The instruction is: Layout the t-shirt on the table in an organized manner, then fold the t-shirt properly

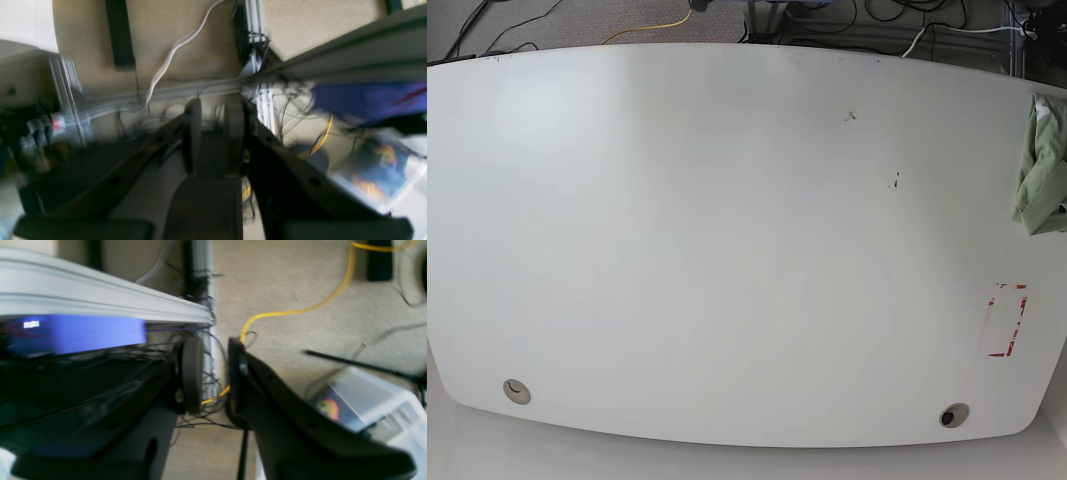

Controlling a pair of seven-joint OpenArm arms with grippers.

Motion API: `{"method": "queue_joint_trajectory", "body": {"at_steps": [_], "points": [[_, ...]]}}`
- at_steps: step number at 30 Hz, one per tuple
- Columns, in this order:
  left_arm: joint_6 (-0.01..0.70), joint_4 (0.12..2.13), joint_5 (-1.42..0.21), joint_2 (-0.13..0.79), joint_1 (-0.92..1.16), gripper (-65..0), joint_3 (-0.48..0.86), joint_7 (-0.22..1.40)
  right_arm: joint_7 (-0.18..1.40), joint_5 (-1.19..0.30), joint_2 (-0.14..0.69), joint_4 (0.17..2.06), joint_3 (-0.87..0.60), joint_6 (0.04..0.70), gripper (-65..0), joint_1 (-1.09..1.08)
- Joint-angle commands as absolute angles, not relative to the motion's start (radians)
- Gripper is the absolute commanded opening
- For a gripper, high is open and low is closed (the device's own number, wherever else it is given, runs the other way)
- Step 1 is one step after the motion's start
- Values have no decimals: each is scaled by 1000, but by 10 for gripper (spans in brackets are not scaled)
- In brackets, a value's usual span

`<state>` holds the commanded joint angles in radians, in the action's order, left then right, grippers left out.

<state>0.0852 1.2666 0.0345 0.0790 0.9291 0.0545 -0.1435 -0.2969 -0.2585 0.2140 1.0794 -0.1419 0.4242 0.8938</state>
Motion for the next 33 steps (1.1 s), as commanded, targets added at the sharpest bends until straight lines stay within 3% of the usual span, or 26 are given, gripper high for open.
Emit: {"method": "queue_joint_trajectory", "body": {"at_steps": [5, 16, 33], "points": [[87, 1021, 36, 81, 773, -543, 54, -143, -297, -257, 217, 941, -99, 455, -528, 796], [87, 588, 41, 99, 484, -543, 54, -148, -298, -257, 229, 665, -30, 452, -528, 598], [88, 180, 41, 94, 219, -542, -12, -147, -300, -257, 214, 352, -25, 449, -522, 354]]}}
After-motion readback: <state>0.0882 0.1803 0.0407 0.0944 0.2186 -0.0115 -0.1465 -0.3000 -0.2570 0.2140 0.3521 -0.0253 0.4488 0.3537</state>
